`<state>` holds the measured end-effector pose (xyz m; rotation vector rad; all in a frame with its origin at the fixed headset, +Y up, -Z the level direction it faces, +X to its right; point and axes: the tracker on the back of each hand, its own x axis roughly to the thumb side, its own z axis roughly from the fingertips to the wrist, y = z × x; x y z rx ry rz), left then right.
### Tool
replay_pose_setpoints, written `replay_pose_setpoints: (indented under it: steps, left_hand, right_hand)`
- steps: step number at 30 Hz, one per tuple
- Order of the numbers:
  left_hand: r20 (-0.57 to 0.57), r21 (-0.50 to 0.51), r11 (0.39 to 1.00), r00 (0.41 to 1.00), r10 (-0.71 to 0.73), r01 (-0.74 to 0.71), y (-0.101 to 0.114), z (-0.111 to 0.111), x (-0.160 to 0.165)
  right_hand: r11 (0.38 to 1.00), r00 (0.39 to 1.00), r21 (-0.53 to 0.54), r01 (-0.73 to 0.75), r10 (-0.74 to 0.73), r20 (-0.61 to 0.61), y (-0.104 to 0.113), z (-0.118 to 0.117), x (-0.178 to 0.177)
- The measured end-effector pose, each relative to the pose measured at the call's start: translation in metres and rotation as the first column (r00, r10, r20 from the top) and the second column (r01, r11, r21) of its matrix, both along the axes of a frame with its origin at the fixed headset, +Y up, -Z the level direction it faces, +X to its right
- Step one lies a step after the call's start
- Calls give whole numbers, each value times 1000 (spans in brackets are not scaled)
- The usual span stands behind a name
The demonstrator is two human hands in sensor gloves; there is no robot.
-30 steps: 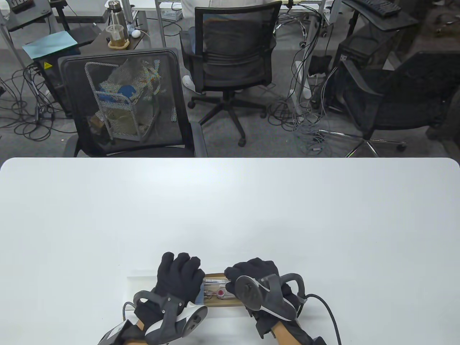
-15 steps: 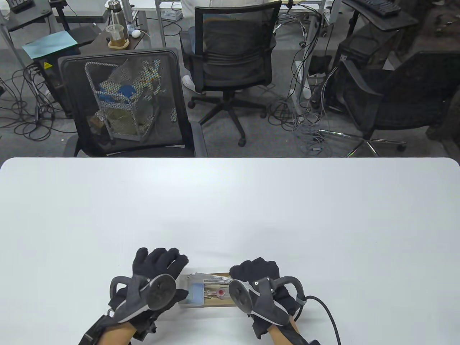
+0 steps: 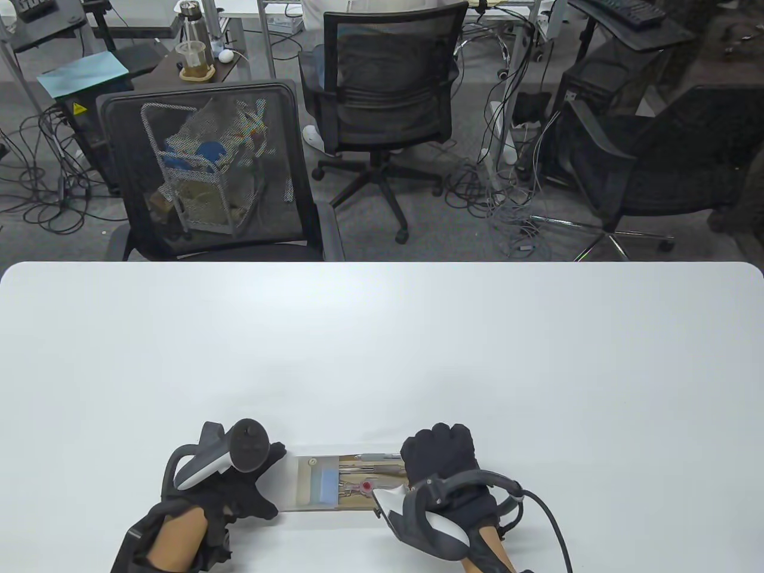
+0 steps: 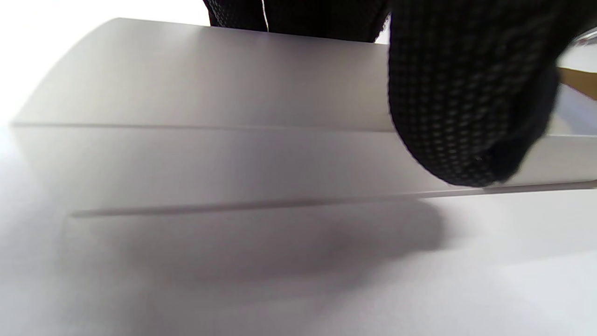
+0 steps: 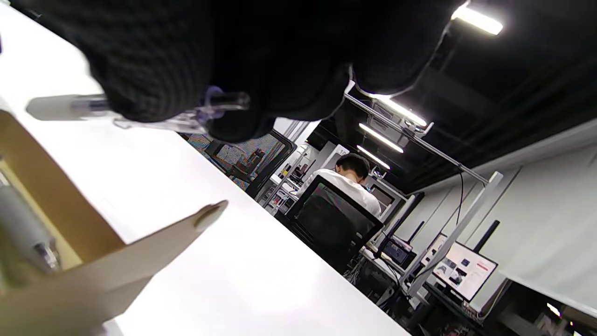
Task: Pack snap-button pull-out pencil case
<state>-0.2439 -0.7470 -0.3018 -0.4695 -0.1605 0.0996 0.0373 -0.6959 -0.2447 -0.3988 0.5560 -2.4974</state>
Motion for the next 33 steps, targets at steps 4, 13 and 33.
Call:
replay_pose_setpoints:
  steps: [4, 13, 33]
  left_hand:
    - [-1, -9, 1000, 1000, 19, -19, -2, -1, -2]
    - [9, 3, 1000, 1000, 11, -11, -2, -1, -2]
    - [-2, -2, 1000, 1000, -28, 28, -3, 0, 1]
  right_hand:
    - [1000, 1000, -13, -7, 7, -16, -10, -6, -12]
    - [999, 998, -34, -36, 34, -57, -31, -18, -33]
    - [996, 993, -79, -31, 21, -113, -56, -29, -29]
